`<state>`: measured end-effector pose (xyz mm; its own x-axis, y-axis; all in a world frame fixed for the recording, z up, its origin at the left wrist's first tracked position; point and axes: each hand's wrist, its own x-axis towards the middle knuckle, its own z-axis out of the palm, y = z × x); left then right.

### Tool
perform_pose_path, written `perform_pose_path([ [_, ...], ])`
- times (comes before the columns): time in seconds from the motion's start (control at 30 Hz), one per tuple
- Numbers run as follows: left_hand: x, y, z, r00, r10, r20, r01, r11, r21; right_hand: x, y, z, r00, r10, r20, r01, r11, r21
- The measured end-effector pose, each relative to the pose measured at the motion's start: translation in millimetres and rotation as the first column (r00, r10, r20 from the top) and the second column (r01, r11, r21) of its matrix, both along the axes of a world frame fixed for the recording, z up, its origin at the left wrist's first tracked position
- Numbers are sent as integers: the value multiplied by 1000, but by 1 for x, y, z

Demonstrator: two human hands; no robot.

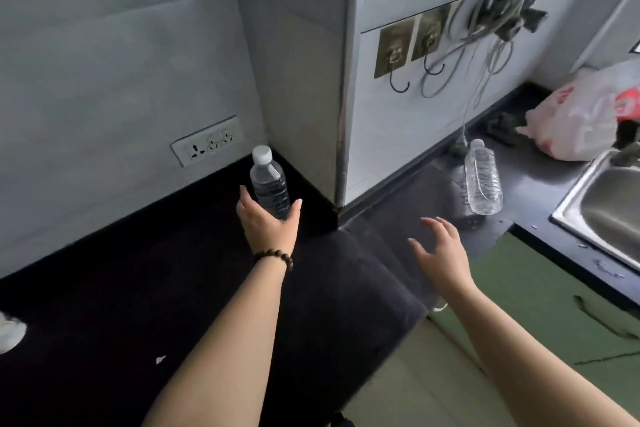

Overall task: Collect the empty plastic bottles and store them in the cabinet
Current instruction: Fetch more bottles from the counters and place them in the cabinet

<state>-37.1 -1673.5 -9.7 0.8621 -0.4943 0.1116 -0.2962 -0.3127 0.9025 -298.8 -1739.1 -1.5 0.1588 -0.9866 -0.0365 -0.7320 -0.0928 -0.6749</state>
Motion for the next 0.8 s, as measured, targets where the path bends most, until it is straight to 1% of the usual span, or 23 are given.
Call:
perform_pose_path([
  [0.1,21,-28,-5,998,11,-56,-12,999,-29,7,-24,-5,1000,-7,-21,8,1000,12],
  [0.23,32,-39,-9,995,20,-101,-29,996,-89,6,-41,-13,999,-13,-48,15,999,32],
  [0.5,22,-37,-10,998,37,-46,-42,993,-110,1,-64,-18,999,4,-39,-2,998,60],
  [0.63,-4,-21,-11,1000,29,-11,-30,993,-113,-4,-74,-12,1000,24,-11,-23,998,54],
  [0.8,-52,-13,-5,998,58,20,-56,994,-91,-18,-93,-5,999,28,47,-29,999,21],
])
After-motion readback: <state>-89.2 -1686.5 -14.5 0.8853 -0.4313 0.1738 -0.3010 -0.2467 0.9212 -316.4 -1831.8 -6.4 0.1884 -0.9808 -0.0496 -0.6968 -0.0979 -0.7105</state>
